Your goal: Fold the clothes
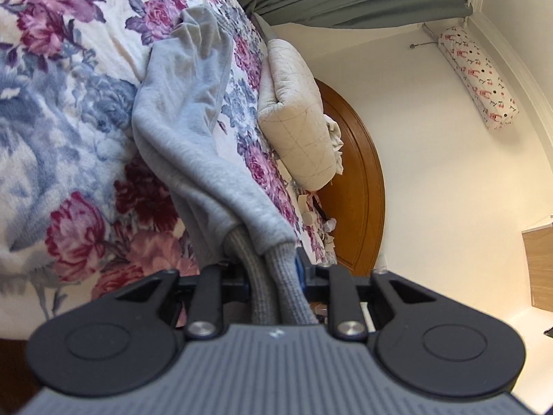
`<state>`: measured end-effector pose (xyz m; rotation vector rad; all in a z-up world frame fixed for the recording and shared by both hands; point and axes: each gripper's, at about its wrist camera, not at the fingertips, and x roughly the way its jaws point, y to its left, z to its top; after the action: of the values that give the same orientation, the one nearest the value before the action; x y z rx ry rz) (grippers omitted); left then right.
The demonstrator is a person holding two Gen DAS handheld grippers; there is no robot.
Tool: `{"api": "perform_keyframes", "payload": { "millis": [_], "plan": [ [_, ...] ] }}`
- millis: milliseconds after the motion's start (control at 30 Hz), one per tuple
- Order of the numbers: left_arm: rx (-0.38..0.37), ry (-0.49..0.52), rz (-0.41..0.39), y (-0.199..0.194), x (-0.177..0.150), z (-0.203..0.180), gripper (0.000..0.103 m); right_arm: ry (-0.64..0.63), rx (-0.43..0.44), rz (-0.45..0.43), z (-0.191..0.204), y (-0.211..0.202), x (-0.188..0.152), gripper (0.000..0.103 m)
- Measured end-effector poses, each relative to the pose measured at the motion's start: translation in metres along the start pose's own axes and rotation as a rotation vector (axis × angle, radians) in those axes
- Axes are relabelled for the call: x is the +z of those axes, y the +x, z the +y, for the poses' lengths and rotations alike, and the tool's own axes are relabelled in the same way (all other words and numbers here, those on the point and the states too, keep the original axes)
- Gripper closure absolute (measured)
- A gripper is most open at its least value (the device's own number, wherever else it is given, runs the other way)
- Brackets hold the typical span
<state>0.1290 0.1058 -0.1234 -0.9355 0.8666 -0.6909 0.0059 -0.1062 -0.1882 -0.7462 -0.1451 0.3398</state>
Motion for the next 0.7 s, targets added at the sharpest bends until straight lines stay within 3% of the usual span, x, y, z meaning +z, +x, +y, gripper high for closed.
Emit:
{"api": "perform_keyframes", "payload": {
  "millis": [100,133,167,333,467,600,667,700],
  "plan": [
    [0.024,0.027,0.003,-0.006,0.001,0.0,0.082,-0.032,0.036,-0.04,-0.003,0.0,0.009,0.063],
    [0.021,0.044,-0.003,-0.01,0.001,-0.001,0.082,-0.027,0.048,-0.048,-0.004,-0.001,0.012,0.075],
    [0.017,0.065,-0.009,-0.013,0.001,-0.002,0.082,-0.007,0.057,-0.052,-0.008,-0.003,0.015,0.08],
    [0.028,0.15,0.009,-0.026,-0.008,-0.013,0.082,0.086,0.153,-0.048,-0.028,-0.016,0.027,0.084],
    [0.068,0.276,0.061,-0.035,-0.012,-0.046,0.082,0.149,0.223,-0.064,-0.055,-0.036,0.042,0.085],
    [0.126,0.469,0.102,-0.04,-0.016,-0.089,0.078,0.27,0.261,-0.092,-0.088,-0.055,0.056,0.087],
    [0.193,0.61,0.082,-0.04,-0.023,-0.104,0.064,0.351,0.258,-0.079,-0.104,-0.056,0.061,0.088],
    [0.261,0.727,0.049,-0.039,-0.031,-0.111,0.058,0.388,0.246,-0.067,-0.111,-0.054,0.062,0.088]
  ]
}}
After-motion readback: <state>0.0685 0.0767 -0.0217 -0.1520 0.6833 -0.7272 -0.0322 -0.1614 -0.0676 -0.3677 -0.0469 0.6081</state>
